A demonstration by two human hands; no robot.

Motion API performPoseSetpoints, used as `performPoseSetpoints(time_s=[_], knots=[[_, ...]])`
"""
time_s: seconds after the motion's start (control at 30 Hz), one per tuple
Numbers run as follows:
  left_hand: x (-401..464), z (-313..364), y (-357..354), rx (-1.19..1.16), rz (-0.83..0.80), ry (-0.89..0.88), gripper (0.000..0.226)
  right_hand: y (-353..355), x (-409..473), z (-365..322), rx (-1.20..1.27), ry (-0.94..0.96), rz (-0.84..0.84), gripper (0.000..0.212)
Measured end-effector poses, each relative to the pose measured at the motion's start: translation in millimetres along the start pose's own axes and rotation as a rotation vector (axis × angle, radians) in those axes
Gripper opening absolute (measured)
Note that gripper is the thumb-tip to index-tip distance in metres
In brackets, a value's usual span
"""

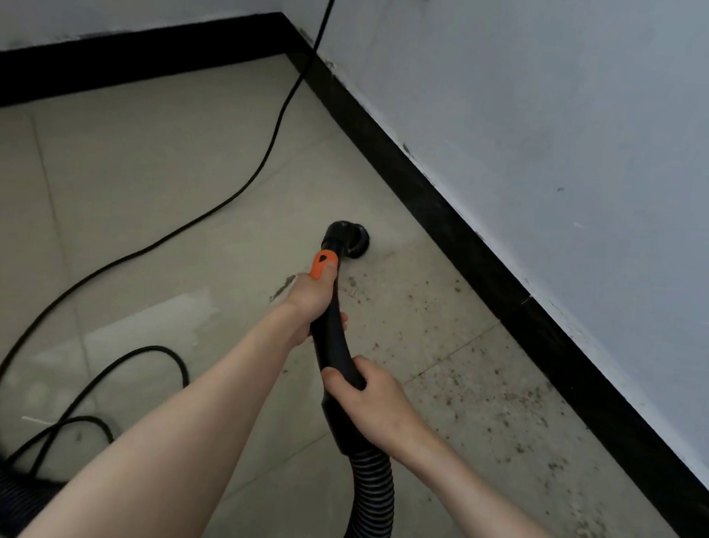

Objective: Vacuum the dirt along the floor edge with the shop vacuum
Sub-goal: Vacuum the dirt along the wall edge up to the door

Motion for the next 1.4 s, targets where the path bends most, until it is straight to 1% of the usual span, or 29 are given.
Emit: performPoseSetpoints(time_s=[0.03, 0.1, 0.17, 0.2, 0.3, 0.37, 0.43, 0.5, 0.53, 0.6, 0.67, 0.73, 0.8, 0.97, 1.17, 1.4], knots=[[-1.9, -1.6, 5.4, -0.012, 0.019, -0.004, 0.043, -3.3, -2.2, -1.5, -0.013, 0.007, 0.004, 0.026], [-4.5, -4.1, 16.3, 0.013, 0.053, -0.028, 0.052, -9.0, -5.9, -3.7, -0.016, 0.020, -0.003, 0.027], [-8.8, -7.0, 27.9, 0.035, 0.095, -0.047, 0.063, -15.5, -9.7, -5.2, -0.001, 0.036, -0.045, 0.027], [-12.3, -7.9, 32.8, 0.025, 0.111, -0.055, 0.064, -19.1, -12.0, -5.9, -0.008, 0.044, -0.067, 0.026], [-22.8, -11.2, 46.9, -0.012, 0.154, -0.090, 0.062, -30.6, -19.0, -8.7, -0.050, 0.055, -0.124, 0.021], [-32.9, -14.9, 58.1, -0.031, 0.193, -0.106, 0.057, -39.5, -23.3, -12.9, -0.082, 0.057, -0.165, 0.017], [-44.8, -20.3, 69.7, -0.060, 0.230, -0.097, 0.053, -49.9, -28.3, -18.0, -0.136, 0.058, -0.193, 0.013], [-54.2, -28.8, 81.9, -0.089, 0.262, -0.067, 0.054, -61.8, -36.2, -23.0, -0.173, 0.066, -0.202, 0.011], [-56.8, -33.6, 87.7, -0.097, 0.272, -0.050, 0.056, -67.0, -40.5, -25.6, -0.186, 0.079, -0.195, 0.013], [-61.9, -42.6, 99.1, -0.105, 0.298, -0.018, 0.062, -73.9, -47.3, -30.0, -0.220, 0.115, -0.161, 0.022], [-66.2, -53.1, 109.9, -0.054, 0.349, 0.024, 0.069, -77.5, -51.2, -32.6, -0.262, 0.143, -0.153, 0.031], [-71.9, -61.2, 119.4, 0.023, 0.406, 0.071, 0.070, -79.8, -53.6, -33.6, -0.310, 0.164, -0.178, 0.035], [-75.3, -67.2, 123.8, 0.047, 0.431, 0.090, 0.069, -81.3, -54.8, -32.4, -0.336, 0.168, -0.206, 0.035], [-73.7, -70.6, 108.0, 0.030, 0.380, 0.125, 0.068, -70.7, -54.2, -24.7, -0.276, 0.116, -0.259, 0.028], [-60.9, -60.1, 74.1, 0.048, 0.312, 0.122, 0.065, -42.4, -47.2, -16.3, -0.230, 0.088, -0.181, 0.029], [-41.2, -40.8, 41.1, 0.076, 0.264, 0.068, 0.064, -17.7, -35.9, -11.0, -0.081, 0.030, -0.136, 0.034]])
Point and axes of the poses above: each hand's wrist, its own x-axis towards the middle knuckle, its own y-axis out of the back of the hand, z = x × y, the point moved 5 cm from there along x, towards the middle knuckle, and after that the axes turned 13 degrees about -y, right-handed, at the moved point
